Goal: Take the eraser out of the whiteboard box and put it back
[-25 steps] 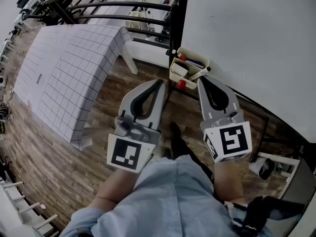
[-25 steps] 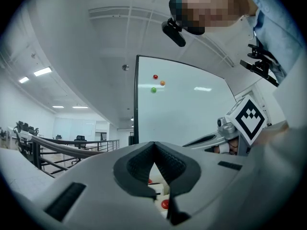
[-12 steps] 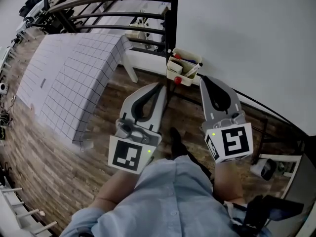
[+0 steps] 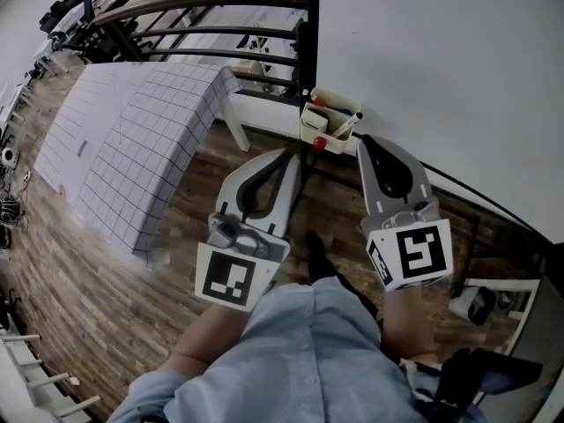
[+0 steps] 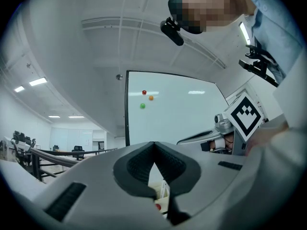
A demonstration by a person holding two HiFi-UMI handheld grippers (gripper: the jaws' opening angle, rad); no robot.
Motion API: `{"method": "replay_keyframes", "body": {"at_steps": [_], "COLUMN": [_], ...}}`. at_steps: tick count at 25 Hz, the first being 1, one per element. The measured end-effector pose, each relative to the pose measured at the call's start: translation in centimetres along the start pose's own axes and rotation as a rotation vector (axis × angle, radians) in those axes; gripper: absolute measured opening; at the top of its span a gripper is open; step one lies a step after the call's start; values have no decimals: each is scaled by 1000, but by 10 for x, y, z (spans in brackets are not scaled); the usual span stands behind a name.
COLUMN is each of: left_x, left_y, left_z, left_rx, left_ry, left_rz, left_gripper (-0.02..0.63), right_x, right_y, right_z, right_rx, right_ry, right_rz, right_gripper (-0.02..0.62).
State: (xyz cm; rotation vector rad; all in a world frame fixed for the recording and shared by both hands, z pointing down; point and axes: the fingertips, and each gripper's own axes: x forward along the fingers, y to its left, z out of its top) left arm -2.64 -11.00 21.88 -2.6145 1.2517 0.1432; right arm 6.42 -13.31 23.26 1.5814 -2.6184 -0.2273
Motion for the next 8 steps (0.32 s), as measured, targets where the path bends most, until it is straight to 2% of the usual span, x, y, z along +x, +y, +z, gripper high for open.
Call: {"method": "replay_keyframes", "body": {"at_steps": [8], "left_x": [-7], "left_y": [1], "left_z": [3], "left_rx": [8], "left_ry": [-2], "left_rz": [-2], "left_gripper": [-2], "right_x": [-1], "right_y": [7], "right_z": [4], "right_rx": [-10], "right_ry": [-6], "right_rz": [4], "right_gripper": [0]}}
